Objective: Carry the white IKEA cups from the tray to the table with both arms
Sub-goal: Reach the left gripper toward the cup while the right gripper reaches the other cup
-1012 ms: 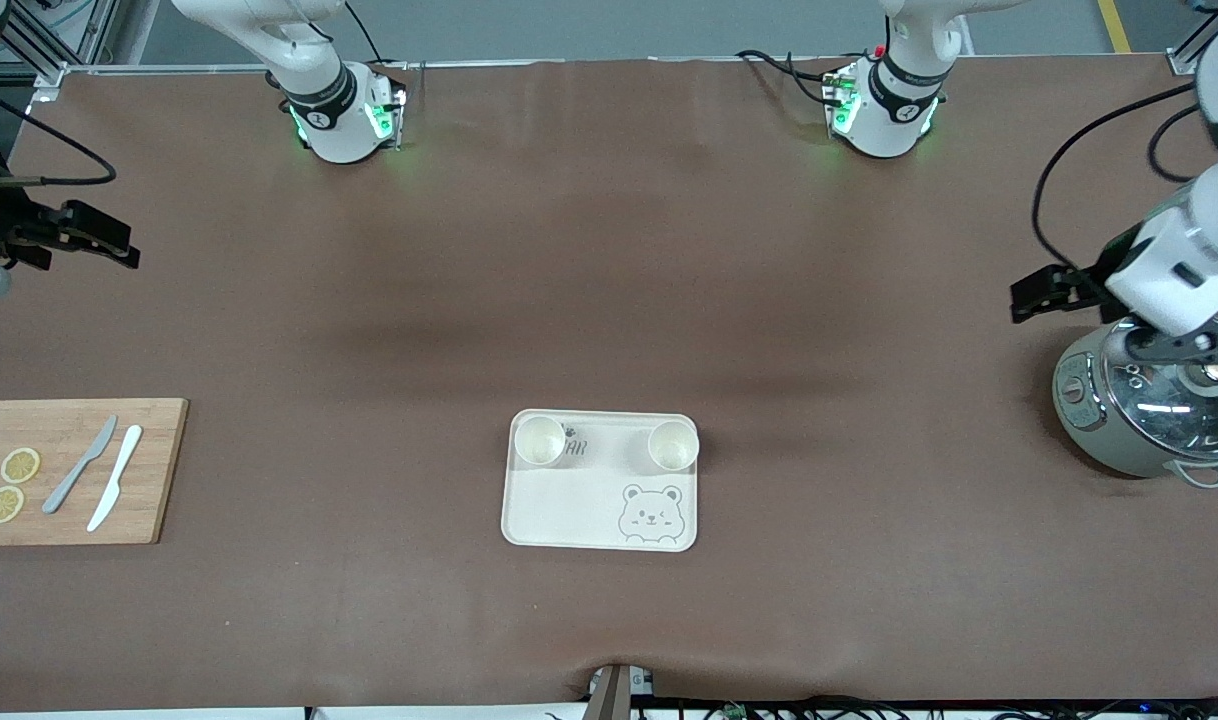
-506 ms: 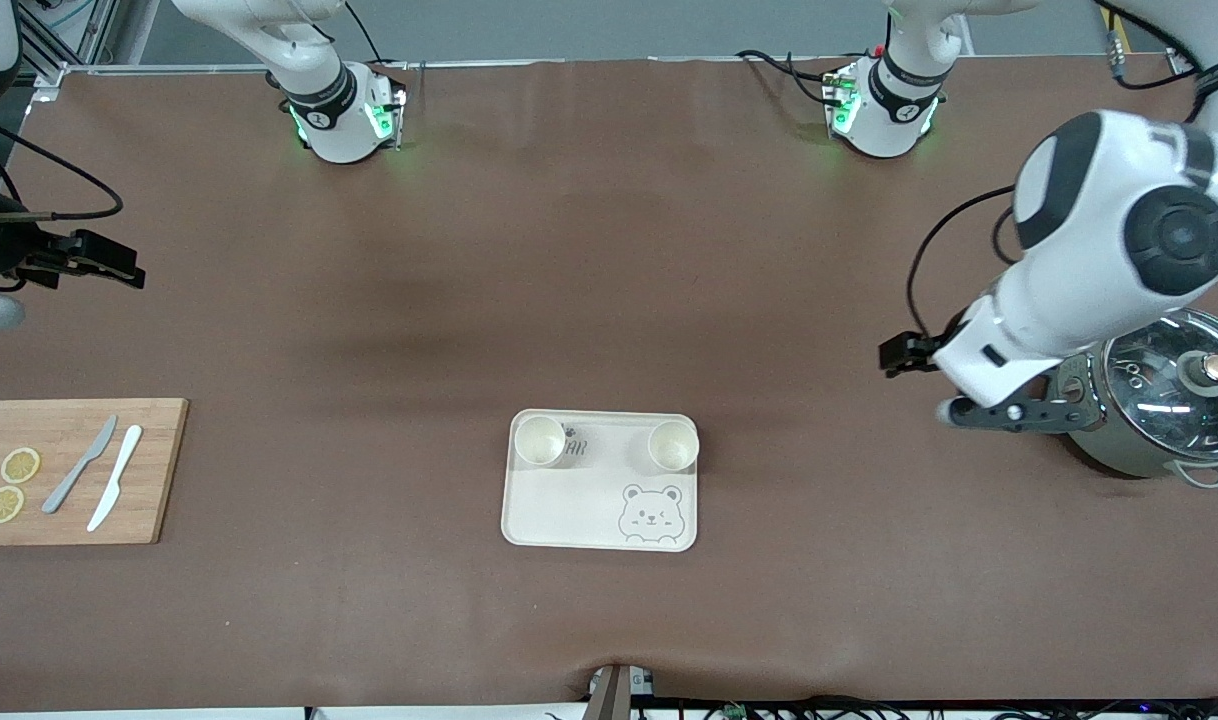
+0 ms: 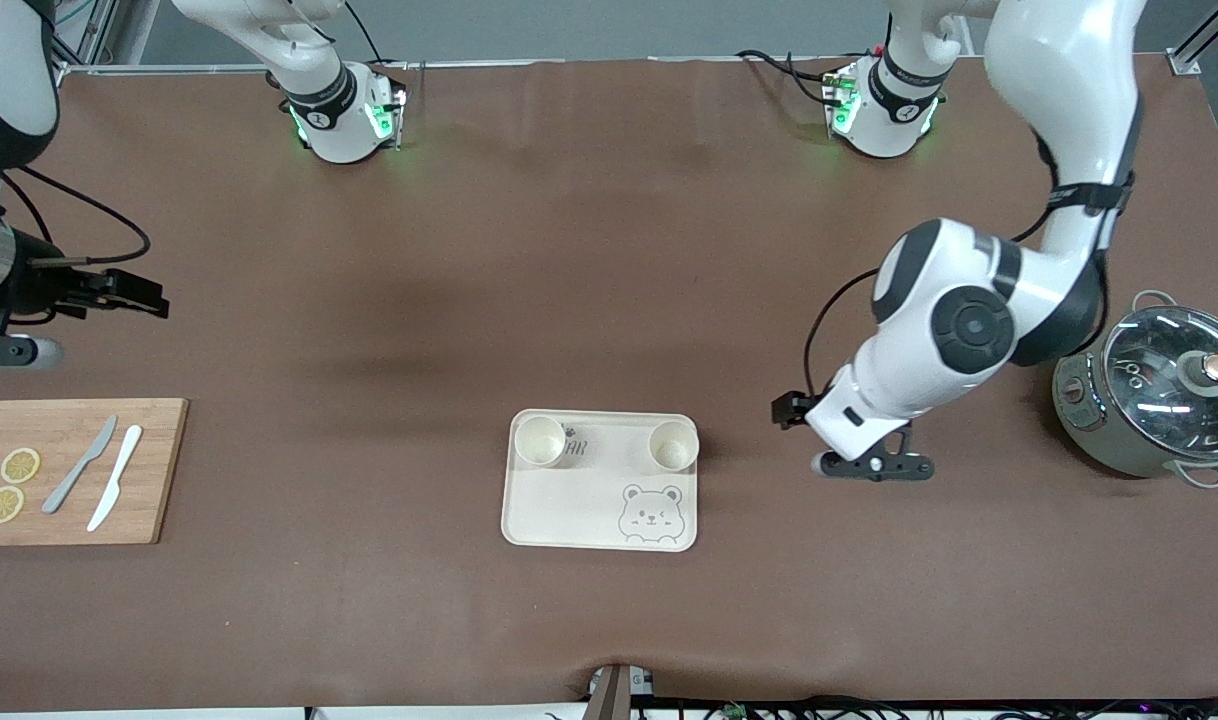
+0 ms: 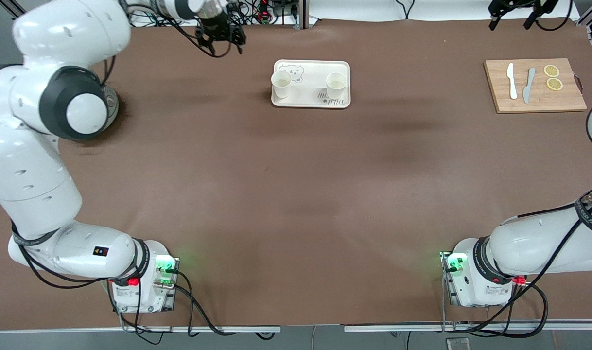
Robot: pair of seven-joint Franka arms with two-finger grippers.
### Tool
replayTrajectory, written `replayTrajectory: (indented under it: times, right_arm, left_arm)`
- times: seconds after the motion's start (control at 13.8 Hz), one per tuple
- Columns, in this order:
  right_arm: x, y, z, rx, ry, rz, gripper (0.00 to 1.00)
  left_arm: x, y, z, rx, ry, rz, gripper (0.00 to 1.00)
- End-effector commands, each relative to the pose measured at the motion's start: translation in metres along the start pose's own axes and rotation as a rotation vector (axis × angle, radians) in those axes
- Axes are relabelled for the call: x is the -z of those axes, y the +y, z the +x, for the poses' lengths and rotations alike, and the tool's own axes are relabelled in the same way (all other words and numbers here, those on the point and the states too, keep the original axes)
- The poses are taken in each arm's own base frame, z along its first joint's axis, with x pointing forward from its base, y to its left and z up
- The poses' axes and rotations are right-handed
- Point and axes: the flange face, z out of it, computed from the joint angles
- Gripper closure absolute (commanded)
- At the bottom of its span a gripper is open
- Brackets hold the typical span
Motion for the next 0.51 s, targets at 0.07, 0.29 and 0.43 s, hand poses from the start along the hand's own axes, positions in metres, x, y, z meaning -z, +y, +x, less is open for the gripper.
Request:
replayTrajectory:
  times: [0.07, 0.29, 0.43]
  right_arm:
    - [-0.025, -0.012, 0.024, -0.069, -0.016, 0.076, 0.0]
    - [-0.052, -0.042, 0.041, -0.16, -0.038, 0.112, 0.0]
    - [-0.07, -0.072, 0.053, -0.222, -0.037, 0.124, 0.0]
  left_arm:
    - [-0.047, 0.036, 0.004, 0.098, 0.053, -0.04, 0.0]
    - [-0.083, 0.057, -0.002, 0.128, 0.056, -0.062, 0.02]
    - [-0.1, 0.069, -0.007, 0.116, 0.048, -0.068, 0.08]
